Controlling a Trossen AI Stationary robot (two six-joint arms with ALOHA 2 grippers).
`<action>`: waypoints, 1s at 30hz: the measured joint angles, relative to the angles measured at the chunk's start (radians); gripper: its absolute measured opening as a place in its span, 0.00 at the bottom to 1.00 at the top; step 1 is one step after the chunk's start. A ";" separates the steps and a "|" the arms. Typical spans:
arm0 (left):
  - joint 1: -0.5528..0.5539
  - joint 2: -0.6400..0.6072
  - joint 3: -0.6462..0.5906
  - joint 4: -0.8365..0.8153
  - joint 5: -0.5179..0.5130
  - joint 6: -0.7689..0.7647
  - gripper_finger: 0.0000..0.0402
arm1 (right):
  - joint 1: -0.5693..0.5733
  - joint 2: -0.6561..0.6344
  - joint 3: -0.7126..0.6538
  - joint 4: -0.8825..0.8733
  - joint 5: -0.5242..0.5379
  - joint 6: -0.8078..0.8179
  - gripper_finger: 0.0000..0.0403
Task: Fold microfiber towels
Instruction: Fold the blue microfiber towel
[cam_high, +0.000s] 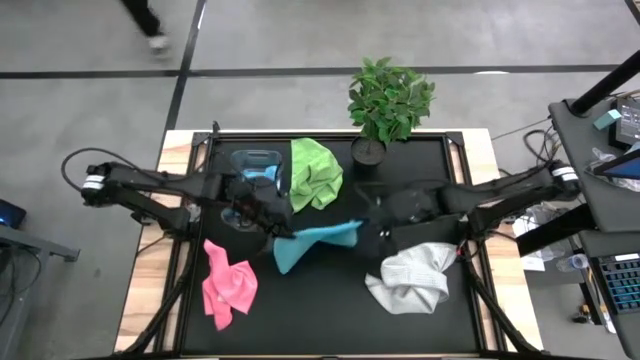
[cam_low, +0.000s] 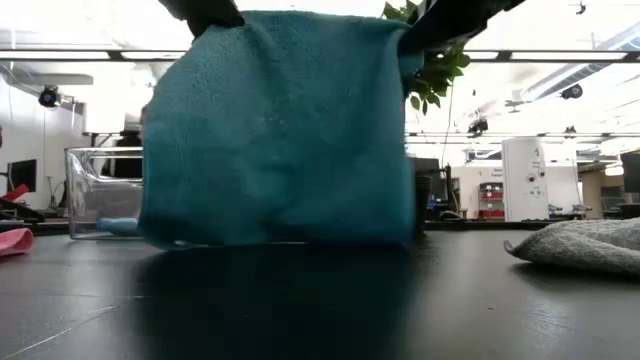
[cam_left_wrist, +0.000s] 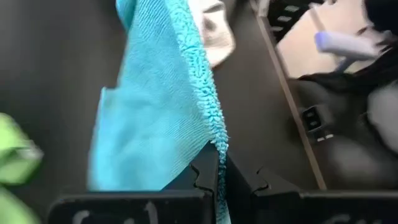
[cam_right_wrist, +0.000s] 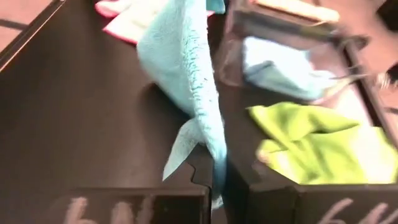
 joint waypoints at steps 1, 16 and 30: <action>0.020 0.000 0.021 -0.033 -0.005 0.033 0.00 | -0.016 -0.019 0.000 -0.005 0.007 -0.010 0.02; 0.127 0.001 0.158 -0.159 -0.096 0.236 0.00 | -0.078 -0.074 0.157 -0.269 0.024 -0.005 0.02; -0.217 0.181 -0.041 0.276 -0.096 -0.018 0.00 | 0.259 0.075 0.033 -0.241 -0.050 0.359 0.02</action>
